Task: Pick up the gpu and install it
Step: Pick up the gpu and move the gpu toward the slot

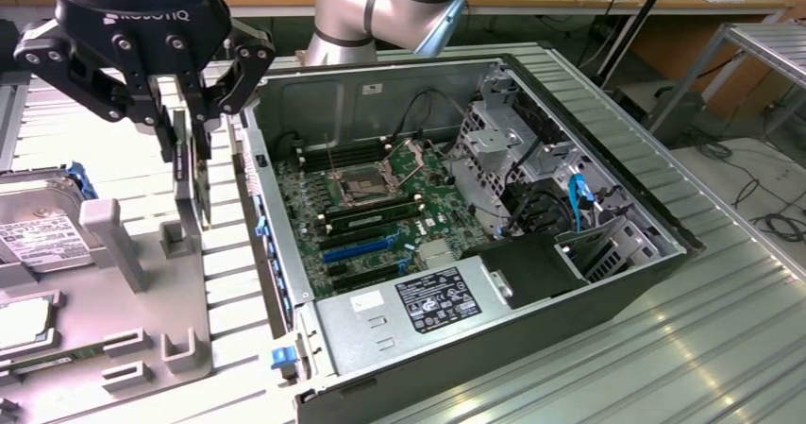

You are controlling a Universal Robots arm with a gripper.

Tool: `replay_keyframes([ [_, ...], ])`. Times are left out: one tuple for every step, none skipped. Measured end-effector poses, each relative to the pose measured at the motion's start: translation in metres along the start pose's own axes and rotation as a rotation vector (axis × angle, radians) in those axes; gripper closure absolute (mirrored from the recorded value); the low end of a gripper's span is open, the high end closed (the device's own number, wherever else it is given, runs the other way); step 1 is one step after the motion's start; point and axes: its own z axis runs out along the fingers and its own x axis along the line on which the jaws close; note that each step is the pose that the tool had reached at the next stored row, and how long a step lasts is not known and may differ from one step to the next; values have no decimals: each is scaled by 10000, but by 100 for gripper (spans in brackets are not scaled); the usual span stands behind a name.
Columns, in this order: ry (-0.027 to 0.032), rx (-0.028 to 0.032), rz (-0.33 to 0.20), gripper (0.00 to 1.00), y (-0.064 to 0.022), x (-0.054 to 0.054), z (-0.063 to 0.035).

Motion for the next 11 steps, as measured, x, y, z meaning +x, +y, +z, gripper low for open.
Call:
replay_keyframes([
  [0, -1, 0, 73, 0, -1, 0],
  [0, 0, 0, 73, 0, -2, 0],
  [0, 0, 0, 73, 0, -4, 0],
  [0, 0, 0, 73, 1, -5, 0],
  [0, 0, 0, 73, 1, -6, 0],
  [0, 0, 0, 73, 1, -7, 0],
  [0, -1, -1, 73, 1, -13, 0],
  [-1, 0, -1, 73, 2, -19, 0],
  [0, 1, 0, 73, 2, -28, 0],
  [0, 0, -1, 73, 3, -38, 0],
  [1, 0, 0, 73, 5, -63, 0],
])
